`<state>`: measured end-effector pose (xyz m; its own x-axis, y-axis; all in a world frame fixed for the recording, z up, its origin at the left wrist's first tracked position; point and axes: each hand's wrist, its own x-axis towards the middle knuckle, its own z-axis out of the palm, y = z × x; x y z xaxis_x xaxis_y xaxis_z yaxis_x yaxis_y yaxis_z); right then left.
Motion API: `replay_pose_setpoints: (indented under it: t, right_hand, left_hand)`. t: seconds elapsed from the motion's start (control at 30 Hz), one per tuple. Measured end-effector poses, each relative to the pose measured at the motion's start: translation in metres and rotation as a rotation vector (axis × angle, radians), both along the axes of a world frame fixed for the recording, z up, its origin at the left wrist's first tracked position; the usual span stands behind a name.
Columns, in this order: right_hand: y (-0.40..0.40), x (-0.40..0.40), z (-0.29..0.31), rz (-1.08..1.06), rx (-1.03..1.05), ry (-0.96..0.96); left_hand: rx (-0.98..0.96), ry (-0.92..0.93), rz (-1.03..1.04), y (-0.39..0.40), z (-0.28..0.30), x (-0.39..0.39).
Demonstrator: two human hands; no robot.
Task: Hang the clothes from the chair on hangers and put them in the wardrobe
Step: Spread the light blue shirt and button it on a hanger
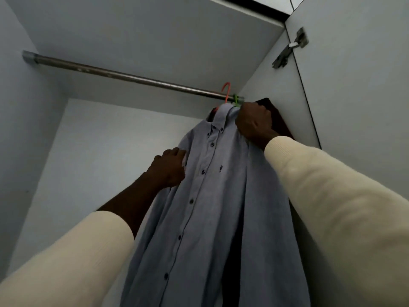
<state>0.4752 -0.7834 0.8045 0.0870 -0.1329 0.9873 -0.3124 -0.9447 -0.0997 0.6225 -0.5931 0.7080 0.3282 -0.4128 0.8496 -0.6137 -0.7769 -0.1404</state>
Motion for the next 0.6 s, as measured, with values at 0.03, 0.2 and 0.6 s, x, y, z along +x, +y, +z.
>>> replay_pose_setpoints:
  t: [0.03, 0.2, 0.6]
  right_hand:
    - [-0.006, 0.010, 0.009, -0.007, -0.003, -0.009]
    - [-0.025, 0.045, 0.044, -0.046, -0.059, -0.038]
    - [-0.058, 0.046, 0.053, 0.066, 0.005, 0.014]
  left_hand:
    - [-0.010, -0.008, -0.002, -0.008, 0.008, 0.008]
    - [-0.036, -0.076, -0.017, -0.038, 0.034, 0.037]
    - [-0.005, -0.044, 0.041, -0.062, 0.033, 0.068]
